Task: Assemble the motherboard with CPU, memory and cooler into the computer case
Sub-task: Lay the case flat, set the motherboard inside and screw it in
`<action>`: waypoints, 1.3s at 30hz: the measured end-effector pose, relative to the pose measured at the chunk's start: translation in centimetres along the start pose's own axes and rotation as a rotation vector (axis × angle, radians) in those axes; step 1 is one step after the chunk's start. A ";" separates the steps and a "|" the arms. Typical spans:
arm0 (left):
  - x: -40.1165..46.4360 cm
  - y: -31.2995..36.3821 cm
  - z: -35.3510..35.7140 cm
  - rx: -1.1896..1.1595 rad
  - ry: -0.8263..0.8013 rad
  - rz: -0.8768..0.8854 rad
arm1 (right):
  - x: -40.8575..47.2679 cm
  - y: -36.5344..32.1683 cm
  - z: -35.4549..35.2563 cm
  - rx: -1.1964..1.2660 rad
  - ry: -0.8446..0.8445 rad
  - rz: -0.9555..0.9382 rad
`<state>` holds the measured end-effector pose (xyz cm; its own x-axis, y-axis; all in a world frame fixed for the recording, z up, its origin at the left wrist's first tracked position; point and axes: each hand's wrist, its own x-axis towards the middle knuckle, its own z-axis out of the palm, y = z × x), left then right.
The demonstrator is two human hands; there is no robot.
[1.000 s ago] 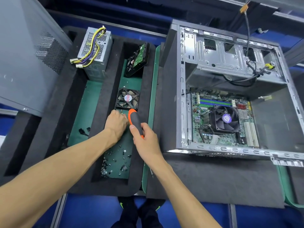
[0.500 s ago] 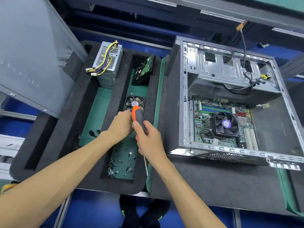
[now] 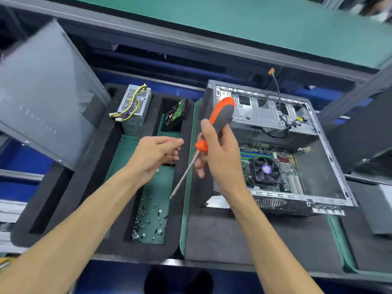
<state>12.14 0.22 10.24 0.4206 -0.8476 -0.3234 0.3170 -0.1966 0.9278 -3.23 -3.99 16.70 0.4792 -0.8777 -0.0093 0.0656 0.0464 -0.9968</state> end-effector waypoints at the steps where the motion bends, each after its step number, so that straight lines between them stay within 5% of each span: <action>1: -0.2 0.8 0.6 -0.045 0.001 0.013 | 0.0 -0.9 -1.0 0.047 0.031 -0.018; 13: -2.2 5.0 10.4 -0.355 -0.253 -0.012 | 1.1 -4.2 -14.7 0.518 0.344 -0.018; 26: -2.2 4.6 20.7 -0.200 -0.181 0.108 | 3.8 -3.1 -24.7 0.637 0.294 0.050; 39: 0.6 5.4 24.0 -0.088 -0.068 0.225 | 6.1 -2.6 -26.7 0.785 0.298 0.093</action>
<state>-6.34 -13.18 19.51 0.4320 -0.8969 -0.0948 0.2961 0.0417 0.9543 -23.85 -22.18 17.08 0.2685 -0.9380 -0.2191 0.6791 0.3456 -0.6475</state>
